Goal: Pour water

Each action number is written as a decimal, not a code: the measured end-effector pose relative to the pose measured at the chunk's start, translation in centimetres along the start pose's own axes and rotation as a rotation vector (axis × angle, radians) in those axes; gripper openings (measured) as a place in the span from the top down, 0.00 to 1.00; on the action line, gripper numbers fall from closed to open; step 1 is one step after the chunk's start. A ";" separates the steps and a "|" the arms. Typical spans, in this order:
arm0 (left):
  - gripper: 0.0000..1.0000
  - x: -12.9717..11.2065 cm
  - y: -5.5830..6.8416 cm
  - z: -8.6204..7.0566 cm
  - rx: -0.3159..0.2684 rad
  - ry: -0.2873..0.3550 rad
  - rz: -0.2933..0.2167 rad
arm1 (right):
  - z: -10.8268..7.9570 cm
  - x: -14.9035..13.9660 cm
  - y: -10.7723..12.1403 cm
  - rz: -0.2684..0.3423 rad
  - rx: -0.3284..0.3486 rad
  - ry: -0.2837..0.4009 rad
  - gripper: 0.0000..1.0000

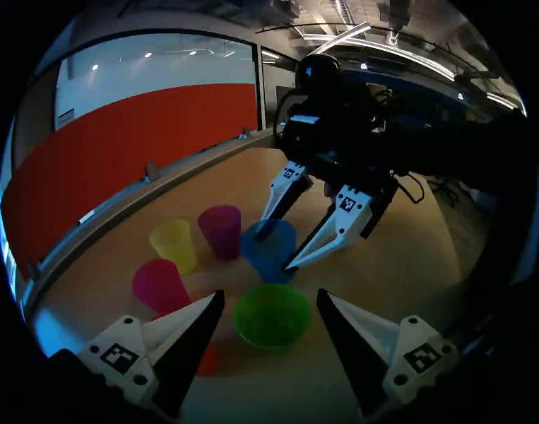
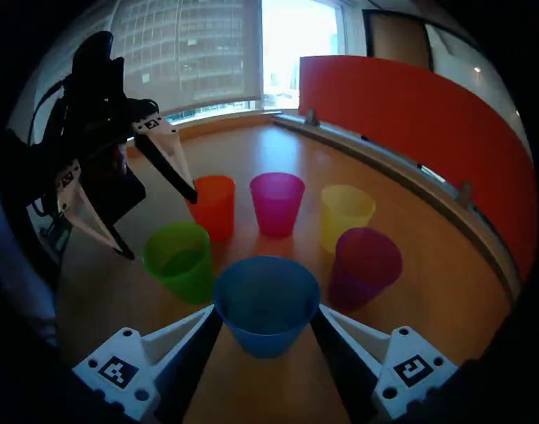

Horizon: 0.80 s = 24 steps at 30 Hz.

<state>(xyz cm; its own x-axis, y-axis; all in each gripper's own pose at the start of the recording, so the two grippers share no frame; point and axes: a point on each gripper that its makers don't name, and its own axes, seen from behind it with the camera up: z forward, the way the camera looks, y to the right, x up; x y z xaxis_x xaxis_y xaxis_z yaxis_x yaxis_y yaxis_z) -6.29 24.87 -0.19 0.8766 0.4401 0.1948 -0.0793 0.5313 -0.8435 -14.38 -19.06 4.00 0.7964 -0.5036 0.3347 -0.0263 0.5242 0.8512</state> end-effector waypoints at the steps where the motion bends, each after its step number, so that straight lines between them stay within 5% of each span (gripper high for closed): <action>1: 0.03 0.3 0.1 -0.1 0.000 0.006 0.000 | 0.1 -0.1 0.0 -0.001 0.000 -0.001 0.10; 24: 0.03 1.8 1.9 -1.3 -0.024 0.047 0.005 | -0.1 -1.3 -0.5 -0.017 -0.010 -0.032 0.07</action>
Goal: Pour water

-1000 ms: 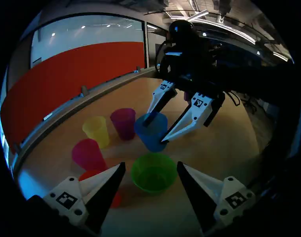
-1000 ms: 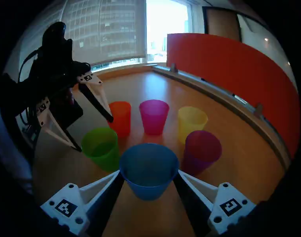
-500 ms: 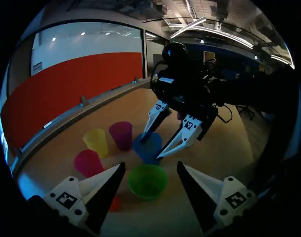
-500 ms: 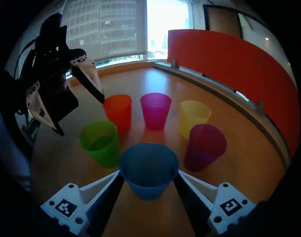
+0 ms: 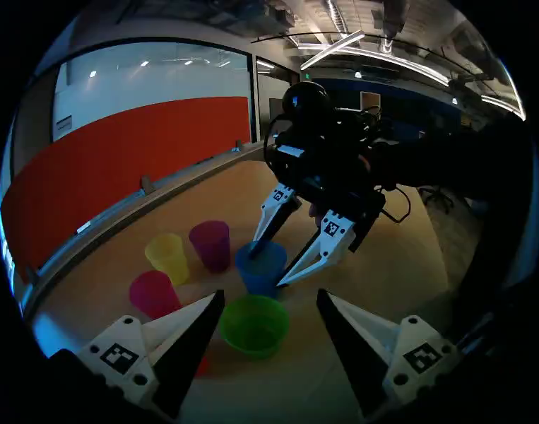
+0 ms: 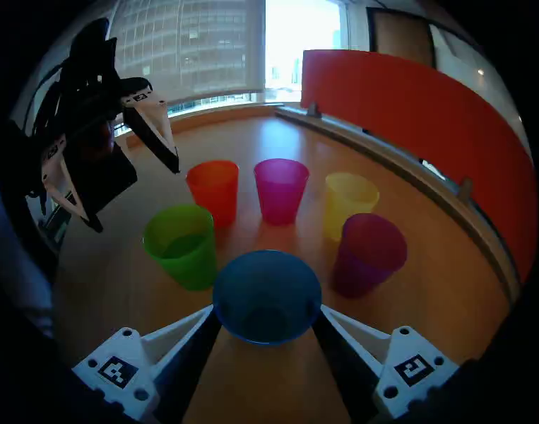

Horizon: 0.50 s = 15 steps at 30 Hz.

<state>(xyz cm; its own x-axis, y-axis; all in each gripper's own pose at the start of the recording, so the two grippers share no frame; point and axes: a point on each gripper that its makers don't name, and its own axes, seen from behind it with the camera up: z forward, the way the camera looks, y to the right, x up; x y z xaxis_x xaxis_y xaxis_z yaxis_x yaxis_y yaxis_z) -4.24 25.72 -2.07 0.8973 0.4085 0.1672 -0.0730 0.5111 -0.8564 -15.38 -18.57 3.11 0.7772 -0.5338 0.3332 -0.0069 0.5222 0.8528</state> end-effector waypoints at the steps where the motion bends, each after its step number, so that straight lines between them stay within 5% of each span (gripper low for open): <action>1: 0.03 0.0 0.0 0.0 0.000 0.000 0.000 | 0.0 0.0 0.0 0.000 -0.002 -0.001 0.05; 15: 0.03 0.2 -0.7 -1.5 0.048 0.015 -0.017 | -2.2 -1.2 0.2 0.018 -0.047 -0.007 0.01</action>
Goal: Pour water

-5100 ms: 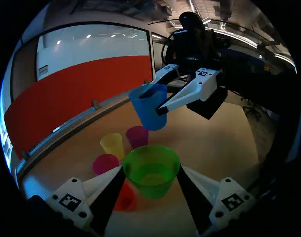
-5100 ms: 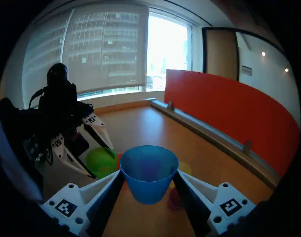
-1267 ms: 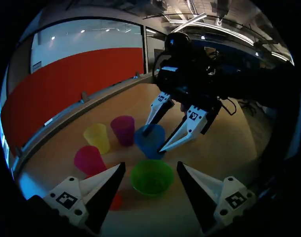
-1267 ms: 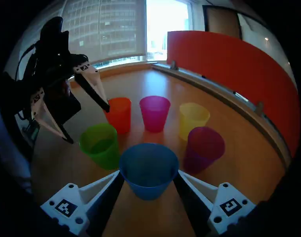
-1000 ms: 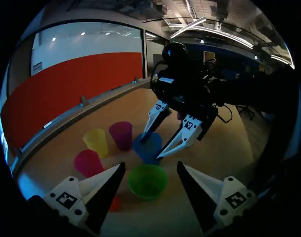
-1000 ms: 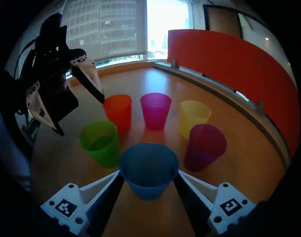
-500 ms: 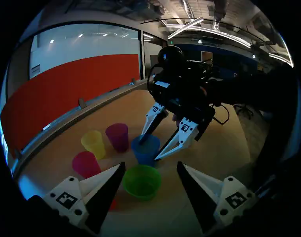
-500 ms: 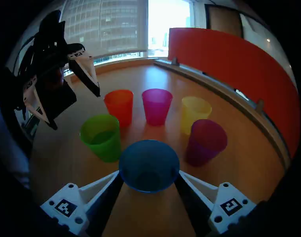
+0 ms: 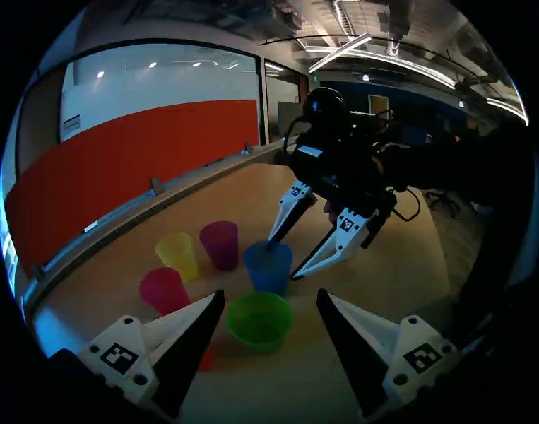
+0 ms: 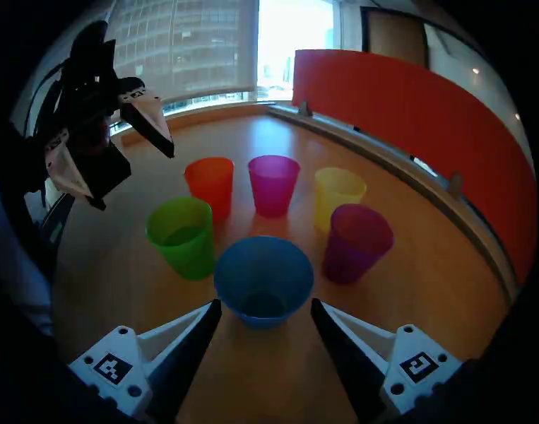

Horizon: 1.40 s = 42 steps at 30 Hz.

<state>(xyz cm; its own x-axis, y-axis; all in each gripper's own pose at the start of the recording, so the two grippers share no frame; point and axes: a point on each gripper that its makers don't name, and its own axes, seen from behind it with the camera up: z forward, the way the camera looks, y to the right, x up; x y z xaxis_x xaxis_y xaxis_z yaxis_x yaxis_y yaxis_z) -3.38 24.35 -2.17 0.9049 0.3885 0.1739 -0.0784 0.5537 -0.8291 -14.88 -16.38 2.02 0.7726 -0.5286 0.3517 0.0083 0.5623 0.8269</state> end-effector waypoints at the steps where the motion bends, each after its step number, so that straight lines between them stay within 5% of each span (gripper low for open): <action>1: 0.03 0.0 -0.1 -0.2 0.006 0.002 -0.003 | -0.2 -0.1 0.0 0.002 -0.004 0.001 0.01; 20: 0.03 -1.5 -2.9 -4.0 0.157 0.021 -0.044 | -4.7 -2.3 0.1 0.044 -0.102 0.015 0.01; 42: 0.02 -2.1 -6.5 -8.1 0.386 0.090 -0.094 | -9.2 -1.7 1.5 0.209 -0.290 0.115 0.02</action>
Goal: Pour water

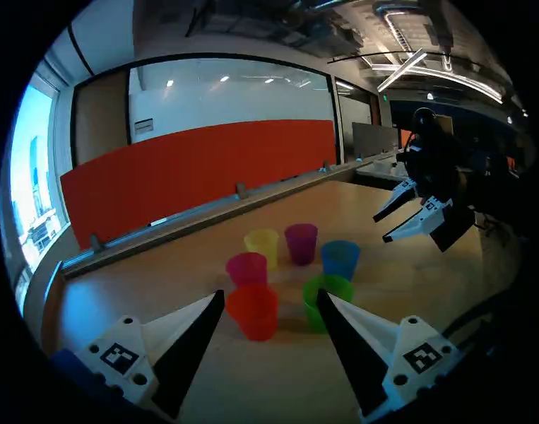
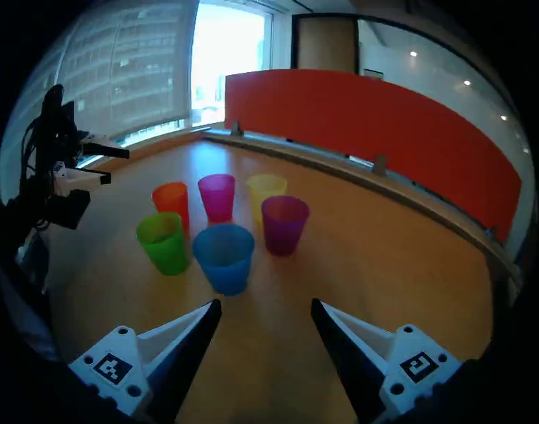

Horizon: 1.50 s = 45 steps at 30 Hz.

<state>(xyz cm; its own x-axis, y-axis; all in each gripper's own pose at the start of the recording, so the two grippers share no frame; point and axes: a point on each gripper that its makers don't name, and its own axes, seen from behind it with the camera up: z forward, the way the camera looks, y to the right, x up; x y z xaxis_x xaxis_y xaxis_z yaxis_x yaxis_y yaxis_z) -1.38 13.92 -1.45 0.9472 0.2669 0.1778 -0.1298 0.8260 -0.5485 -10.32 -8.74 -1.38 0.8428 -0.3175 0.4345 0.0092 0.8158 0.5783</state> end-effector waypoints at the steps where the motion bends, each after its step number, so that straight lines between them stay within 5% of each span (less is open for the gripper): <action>1: 0.02 0.0 -0.3 -0.1 0.012 0.002 -0.001 | -0.2 0.3 0.1 0.011 -0.013 0.010 0.02; 11: 0.03 0.6 -3.0 -2.1 0.136 0.064 -0.003 | -2.2 2.4 1.3 0.067 -0.139 0.097 0.01; 23: 0.03 0.3 -7.0 -3.7 0.273 0.118 -0.127 | -3.8 4.9 2.8 0.111 -0.278 0.206 0.01; 32: 0.03 0.8 -8.6 -4.4 0.331 0.177 -0.184 | -4.4 6.7 5.1 0.181 -0.389 0.325 0.02; 45: 0.03 2.4 -10.6 -5.5 0.427 0.252 -0.217 | -6.8 9.6 6.1 0.171 -0.550 0.482 0.02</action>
<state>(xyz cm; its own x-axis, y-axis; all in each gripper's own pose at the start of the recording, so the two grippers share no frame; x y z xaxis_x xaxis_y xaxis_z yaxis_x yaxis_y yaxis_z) 3.92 3.13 0.29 0.9997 -0.0166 0.0197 0.0190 0.9913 -0.1304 1.47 -3.53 1.63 0.9977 -0.0216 0.0638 0.0186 0.9988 0.0461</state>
